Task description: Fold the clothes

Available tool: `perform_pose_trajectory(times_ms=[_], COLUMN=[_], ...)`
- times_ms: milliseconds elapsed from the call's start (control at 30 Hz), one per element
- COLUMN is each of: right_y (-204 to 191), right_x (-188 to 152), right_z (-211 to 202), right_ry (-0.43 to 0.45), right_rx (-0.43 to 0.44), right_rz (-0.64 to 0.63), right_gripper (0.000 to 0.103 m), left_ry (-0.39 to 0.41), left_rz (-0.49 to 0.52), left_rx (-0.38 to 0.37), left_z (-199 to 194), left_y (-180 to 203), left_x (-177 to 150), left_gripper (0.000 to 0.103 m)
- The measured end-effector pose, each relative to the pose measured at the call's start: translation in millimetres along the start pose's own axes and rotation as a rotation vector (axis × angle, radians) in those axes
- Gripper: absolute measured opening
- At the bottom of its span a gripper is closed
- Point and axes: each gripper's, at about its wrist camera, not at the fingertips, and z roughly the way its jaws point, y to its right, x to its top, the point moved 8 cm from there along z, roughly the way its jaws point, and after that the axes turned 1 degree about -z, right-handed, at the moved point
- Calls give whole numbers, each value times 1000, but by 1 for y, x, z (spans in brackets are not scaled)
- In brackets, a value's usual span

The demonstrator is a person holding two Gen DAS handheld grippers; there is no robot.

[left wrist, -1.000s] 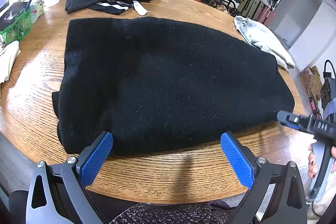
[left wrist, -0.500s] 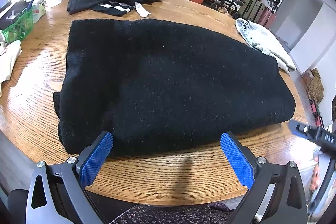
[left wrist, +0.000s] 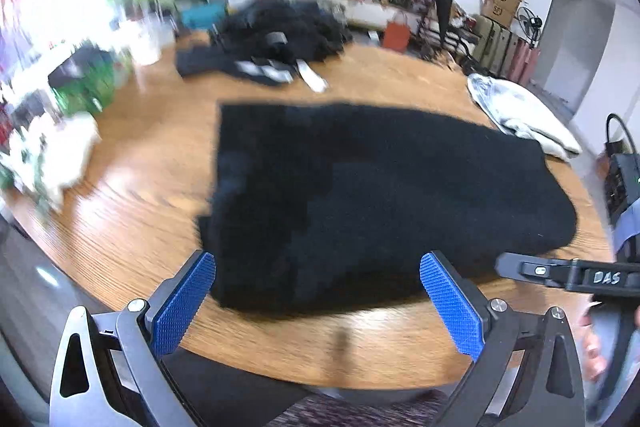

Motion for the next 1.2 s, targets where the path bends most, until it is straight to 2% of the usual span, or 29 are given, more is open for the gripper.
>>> perform_pose_trajectory(times_ms=[67, 167, 267, 400, 467, 533, 733, 800, 867, 1033, 1100, 1167, 1200], right_y=[1, 6, 6, -6, -6, -4, 5, 8, 10, 15, 18, 22, 24], right_x=[2, 5, 8, 10, 12, 13, 15, 16, 17, 22, 21, 21, 20], right_z=[-1, -2, 0, 11, 13, 13, 10, 9, 8, 10, 9, 9, 8], right_ry=[3, 4, 8, 9, 8, 3, -11, -15, -17, -14, -8, -1, -2], right_rx=[-6, 10, 33, -8, 1, 17, 69, 86, 98, 84, 56, 26, 25], right_rz=[-3, 35, 56, -7, 6, 33, 143, 180, 215, 332, 358, 381, 385], right_gripper=[80, 81, 81, 80, 75, 74, 72, 73, 79, 81, 76, 54, 49], left_ry=[83, 185, 182, 166, 160, 161, 163, 152, 146, 146, 147, 148, 150], left_rz=[126, 411, 576, 780, 803, 822, 996, 1008, 1010, 996, 992, 986, 989], left_rx=[63, 136, 157, 180, 170, 155, 152, 165, 177, 170, 172, 169, 168], left_z=[-9, -16, -6, 10, 14, 16, 24, 29, 33, 38, 38, 32, 31], left_y=[3, 23, 35, 51, 52, 54, 62, 60, 58, 56, 56, 59, 59], left_x=[7, 4, -9, -28, -29, -28, -39, -39, -38, -35, -37, -42, -44], left_gripper=[102, 102, 102, 102, 102, 102, 102, 102, 102, 102, 102, 102, 102])
